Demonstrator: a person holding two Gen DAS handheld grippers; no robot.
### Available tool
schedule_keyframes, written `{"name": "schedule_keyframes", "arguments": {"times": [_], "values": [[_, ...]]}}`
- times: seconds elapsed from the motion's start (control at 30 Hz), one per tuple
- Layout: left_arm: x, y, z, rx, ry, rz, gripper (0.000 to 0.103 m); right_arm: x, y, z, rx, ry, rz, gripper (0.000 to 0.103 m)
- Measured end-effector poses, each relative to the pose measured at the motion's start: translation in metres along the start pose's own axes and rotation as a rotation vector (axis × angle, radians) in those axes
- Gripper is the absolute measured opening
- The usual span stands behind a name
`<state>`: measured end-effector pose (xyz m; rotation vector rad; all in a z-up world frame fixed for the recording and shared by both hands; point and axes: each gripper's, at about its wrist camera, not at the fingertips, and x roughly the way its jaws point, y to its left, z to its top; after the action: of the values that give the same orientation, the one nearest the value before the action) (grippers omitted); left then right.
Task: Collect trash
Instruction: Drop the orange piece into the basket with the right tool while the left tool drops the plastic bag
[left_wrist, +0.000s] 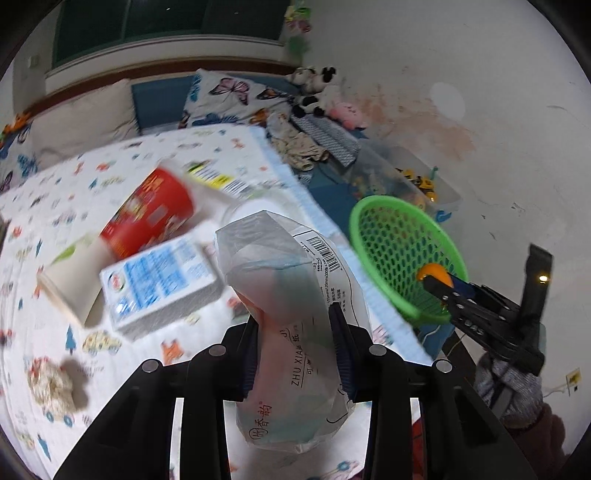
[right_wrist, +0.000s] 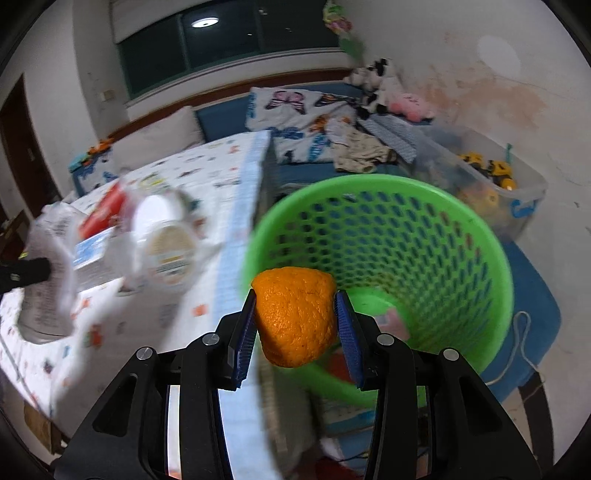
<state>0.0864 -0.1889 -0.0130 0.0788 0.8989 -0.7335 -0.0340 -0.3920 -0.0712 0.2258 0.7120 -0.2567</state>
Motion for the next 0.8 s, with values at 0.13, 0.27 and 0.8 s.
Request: {"name": "schedule_keyframes", "arguments": {"times": [0.13, 0.27, 0.8], "values": [[0.009, -0.019, 0.022, 0.037, -0.006, -0.005, 0.035, 0.012, -0.025, 0.007, 0.020, 0.013, -0.054, 0.044], [0.024, -0.034, 0.039, 0.056, 0.002, -0.015, 0.035, 0.023, -0.044, 0.011, 0.030, 0.029, -0.094, 0.044], [0.096, -0.109, 0.085, 0.168, 0.061, -0.058, 0.035, 0.005, -0.081, 0.009, 0.090, -0.024, -0.135, 0.063]]}}
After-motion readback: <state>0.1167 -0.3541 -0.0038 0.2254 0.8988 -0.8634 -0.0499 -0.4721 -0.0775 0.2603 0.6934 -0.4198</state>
